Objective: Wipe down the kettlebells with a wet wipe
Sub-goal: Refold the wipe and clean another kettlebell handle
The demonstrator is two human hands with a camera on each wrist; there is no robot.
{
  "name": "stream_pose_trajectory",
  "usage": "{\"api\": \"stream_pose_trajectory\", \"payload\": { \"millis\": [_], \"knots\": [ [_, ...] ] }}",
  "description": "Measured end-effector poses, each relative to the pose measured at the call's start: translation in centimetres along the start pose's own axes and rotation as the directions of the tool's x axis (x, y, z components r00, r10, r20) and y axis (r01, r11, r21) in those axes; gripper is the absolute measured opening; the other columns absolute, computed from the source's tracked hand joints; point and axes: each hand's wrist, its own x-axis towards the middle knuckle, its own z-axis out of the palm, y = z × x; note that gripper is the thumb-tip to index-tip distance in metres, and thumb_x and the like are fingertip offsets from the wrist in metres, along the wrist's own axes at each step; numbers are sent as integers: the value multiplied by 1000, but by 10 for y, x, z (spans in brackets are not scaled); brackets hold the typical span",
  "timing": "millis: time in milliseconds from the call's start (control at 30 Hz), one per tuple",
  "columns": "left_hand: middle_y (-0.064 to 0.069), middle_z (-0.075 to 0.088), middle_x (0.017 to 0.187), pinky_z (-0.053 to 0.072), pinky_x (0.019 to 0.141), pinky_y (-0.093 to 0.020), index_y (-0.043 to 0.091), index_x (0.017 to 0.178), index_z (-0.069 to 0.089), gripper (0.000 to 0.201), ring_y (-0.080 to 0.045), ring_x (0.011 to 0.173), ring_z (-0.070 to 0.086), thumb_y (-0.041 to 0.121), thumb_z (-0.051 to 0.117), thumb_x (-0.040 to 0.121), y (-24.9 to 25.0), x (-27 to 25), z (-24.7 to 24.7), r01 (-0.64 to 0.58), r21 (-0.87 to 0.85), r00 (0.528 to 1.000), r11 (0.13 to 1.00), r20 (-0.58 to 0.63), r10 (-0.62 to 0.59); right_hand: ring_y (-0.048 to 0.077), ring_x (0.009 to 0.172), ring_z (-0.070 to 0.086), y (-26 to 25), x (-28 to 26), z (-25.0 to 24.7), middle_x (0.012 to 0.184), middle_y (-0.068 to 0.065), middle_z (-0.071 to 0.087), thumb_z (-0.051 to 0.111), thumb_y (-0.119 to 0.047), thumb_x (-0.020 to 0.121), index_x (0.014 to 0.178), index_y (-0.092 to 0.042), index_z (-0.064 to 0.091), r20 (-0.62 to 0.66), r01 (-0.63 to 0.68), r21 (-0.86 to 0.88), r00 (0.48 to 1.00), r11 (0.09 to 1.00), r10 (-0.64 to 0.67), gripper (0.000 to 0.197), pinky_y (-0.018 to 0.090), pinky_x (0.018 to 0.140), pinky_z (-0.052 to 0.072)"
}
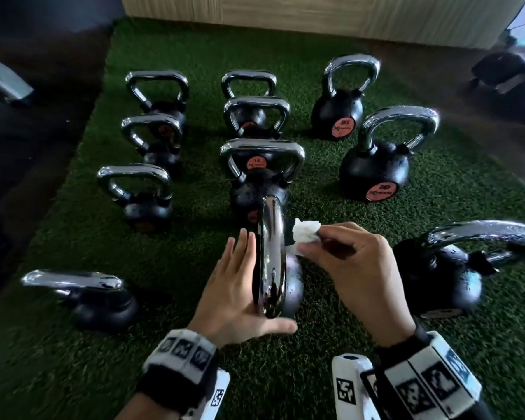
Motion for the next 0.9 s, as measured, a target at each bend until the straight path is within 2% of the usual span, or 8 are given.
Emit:
{"api": "stream_pose_trajectory", "payload": {
  "millis": [100,233,300,367,433,600,800,900],
  "knots": [
    [5,-15,170,11,127,-52,19,161,-11,138,-14,156,-13,83,61,63,-6,11,18,-41,68,998,997,-44,45,8,79,72,17,1,8,89,-11,76,86,-34,75,95,-25,79,-9,-116,67,993,991,117,23,43,80,60],
    [-3,-3,169,10,127,-50,16,162,1,129,-17,156,-3,72,65,64,-15,14,13,-150,99,988,984,-9,151,22,77,75,38,6,22,87,-3,79,87,-30,76,102,-33,69,-13,-252,226,965,941,261,32,53,81,60],
    [-9,16,163,10,125,-48,28,155,15,116,-21,153,12,59,76,62,-17,13,-4,-207,-92,978,974,-33,205,24,77,75,45,9,30,87,-1,79,87,-30,76,100,-32,71,-8,-283,266,955,922,295,29,52,79,61],
    [-18,37,155,21,118,-42,44,141,16,106,-37,146,34,40,86,61,-16,12,-26,-190,-284,979,940,14,202,20,78,76,51,14,38,87,-4,79,87,-29,76,96,-30,73,-15,-310,277,945,909,327,24,42,74,63],
    [-26,45,146,31,114,-50,41,135,21,99,-46,136,44,34,88,62,-15,15,-38,-308,-278,942,910,47,333,11,80,75,57,17,47,87,-10,78,87,-28,76,94,-29,75,-22,-340,244,934,908,355,21,35,74,64],
    [-13,40,140,34,109,-67,40,141,24,107,-48,133,45,27,89,57,-11,19,-34,-453,-253,889,855,-63,453,1,78,73,57,23,71,88,-10,77,85,-29,79,104,-23,79,-35,-369,128,926,921,376,26,27,80,62],
    [-8,42,146,37,114,-58,44,145,15,115,-33,140,43,30,91,59,-21,23,-19,-460,-242,887,855,-165,430,4,82,71,59,18,74,100,-5,74,77,-31,86,111,-17,77,-54,-267,41,962,963,269,28,27,76,62],
    [-11,47,146,36,118,-48,38,148,17,118,-29,138,44,38,93,59,-33,27,-6,-422,-145,902,895,-167,398,8,87,74,63,25,74,101,-3,78,83,-26,82,111,-16,77,-35,-338,135,938,931,346,32,35,84,62]
  ]
}}
